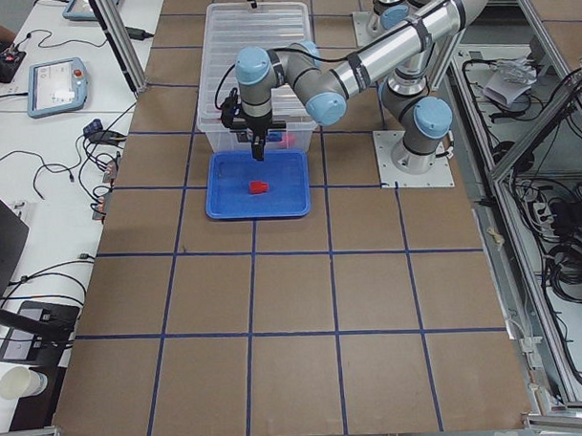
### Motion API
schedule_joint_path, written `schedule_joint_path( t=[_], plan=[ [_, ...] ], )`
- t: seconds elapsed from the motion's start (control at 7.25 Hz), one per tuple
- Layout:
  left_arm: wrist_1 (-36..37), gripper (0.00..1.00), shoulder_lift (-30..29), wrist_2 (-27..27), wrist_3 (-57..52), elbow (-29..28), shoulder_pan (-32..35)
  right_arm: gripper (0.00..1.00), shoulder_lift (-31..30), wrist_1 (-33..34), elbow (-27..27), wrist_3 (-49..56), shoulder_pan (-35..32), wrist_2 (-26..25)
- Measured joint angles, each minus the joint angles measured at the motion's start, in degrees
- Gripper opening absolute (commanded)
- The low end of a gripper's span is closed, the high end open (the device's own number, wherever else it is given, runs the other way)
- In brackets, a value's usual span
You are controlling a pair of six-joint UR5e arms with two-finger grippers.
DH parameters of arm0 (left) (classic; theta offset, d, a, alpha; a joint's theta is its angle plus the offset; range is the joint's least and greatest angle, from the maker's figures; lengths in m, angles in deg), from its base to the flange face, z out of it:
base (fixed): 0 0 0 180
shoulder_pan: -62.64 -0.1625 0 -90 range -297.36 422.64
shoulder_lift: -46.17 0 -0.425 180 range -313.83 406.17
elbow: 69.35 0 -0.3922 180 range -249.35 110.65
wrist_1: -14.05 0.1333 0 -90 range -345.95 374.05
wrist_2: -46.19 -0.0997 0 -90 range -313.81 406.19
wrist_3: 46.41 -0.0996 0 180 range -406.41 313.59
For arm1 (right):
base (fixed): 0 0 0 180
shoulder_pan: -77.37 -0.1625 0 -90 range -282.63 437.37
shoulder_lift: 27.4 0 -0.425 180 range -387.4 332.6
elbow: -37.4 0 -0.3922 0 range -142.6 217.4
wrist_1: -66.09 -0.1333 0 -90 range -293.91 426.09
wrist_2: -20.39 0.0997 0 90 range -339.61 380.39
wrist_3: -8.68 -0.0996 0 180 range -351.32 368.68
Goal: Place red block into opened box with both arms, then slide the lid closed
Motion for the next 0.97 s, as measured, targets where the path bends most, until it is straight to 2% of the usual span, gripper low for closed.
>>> schedule_joint_path(
  t=[0.55,0.97],
  plan=[
    [4.78,1.00,-4.97,1.70,-1.38,1.43,-2.42,1.00,0.03,2.27,0.01,3.45,2.07,-3.65],
    [12.70,1.00,-9.18,1.32,-0.04,3.85,-3.02,1.00,0.07,3.34,-0.04,7.13,4.05,-5.43]
  ],
)
